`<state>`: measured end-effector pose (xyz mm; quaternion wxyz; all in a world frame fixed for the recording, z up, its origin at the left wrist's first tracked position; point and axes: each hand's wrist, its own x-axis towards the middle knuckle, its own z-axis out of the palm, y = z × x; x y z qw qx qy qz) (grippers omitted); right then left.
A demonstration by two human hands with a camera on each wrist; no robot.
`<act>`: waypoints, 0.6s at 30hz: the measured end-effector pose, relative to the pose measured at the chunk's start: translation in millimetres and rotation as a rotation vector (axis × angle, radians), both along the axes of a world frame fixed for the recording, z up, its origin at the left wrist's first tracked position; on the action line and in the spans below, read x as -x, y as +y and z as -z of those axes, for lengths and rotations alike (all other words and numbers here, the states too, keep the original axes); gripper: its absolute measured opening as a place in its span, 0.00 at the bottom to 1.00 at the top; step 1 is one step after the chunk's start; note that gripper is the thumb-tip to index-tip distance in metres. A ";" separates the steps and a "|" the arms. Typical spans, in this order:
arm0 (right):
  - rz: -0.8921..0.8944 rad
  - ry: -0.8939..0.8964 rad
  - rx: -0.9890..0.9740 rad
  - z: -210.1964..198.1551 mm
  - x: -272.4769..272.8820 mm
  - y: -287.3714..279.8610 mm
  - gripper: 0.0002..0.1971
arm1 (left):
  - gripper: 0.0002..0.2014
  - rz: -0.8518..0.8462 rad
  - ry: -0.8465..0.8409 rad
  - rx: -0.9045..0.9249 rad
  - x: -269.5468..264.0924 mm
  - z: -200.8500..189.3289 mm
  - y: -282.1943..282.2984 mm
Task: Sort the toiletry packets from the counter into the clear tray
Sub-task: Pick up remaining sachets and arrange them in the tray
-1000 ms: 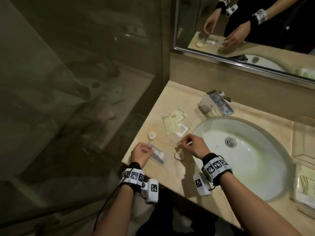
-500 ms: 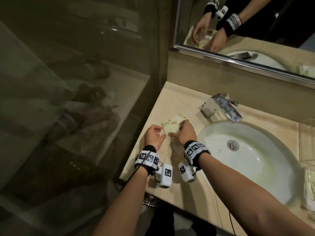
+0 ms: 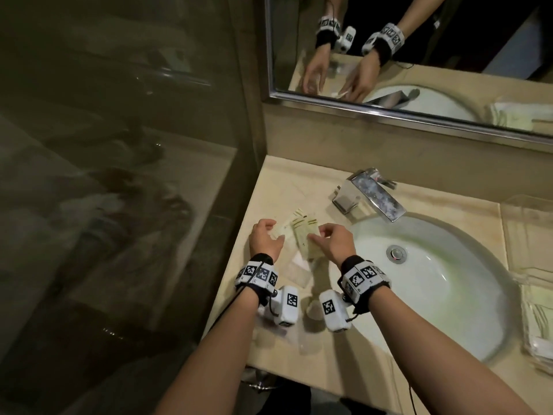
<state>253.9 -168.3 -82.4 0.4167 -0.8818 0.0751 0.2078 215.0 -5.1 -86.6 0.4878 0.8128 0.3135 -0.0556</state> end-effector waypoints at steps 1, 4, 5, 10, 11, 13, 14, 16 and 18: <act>0.008 -0.011 -0.005 -1.7 -0.4 -7.8 0.09 | 0.20 0.022 0.007 -0.025 -3.8 2.3 -4.0; 0.036 -0.026 0.000 -5.6 0.0 -26.2 0.08 | 0.24 0.060 0.042 -0.133 -13.0 7.2 -14.7; 0.045 -0.031 -0.007 -4.9 0.5 -31.1 0.08 | 0.26 0.070 0.062 -0.168 -14.7 8.0 -17.3; 0.091 -0.066 -0.038 -3.2 2.1 -46.5 0.10 | 0.30 0.094 0.124 -0.269 -21.3 11.6 -22.5; 0.092 -0.071 -0.038 -3.2 2.5 -48.8 0.10 | 0.29 0.090 0.139 -0.265 -22.3 11.2 -22.5; 0.090 -0.079 -0.043 -4.7 2.7 -51.7 0.10 | 0.27 0.101 0.175 -0.259 -23.4 10.0 -22.0; 0.092 -0.080 -0.052 -5.3 3.2 -52.5 0.11 | 0.26 0.115 0.188 -0.252 -23.1 8.6 -22.1; 0.095 -0.072 -0.073 -8.6 3.8 -53.5 0.11 | 0.24 0.117 0.170 -0.205 -21.8 4.1 -22.1; 0.090 -0.060 -0.098 -12.4 5.4 -54.4 0.10 | 0.22 0.079 0.118 -0.119 -17.7 -3.5 -20.4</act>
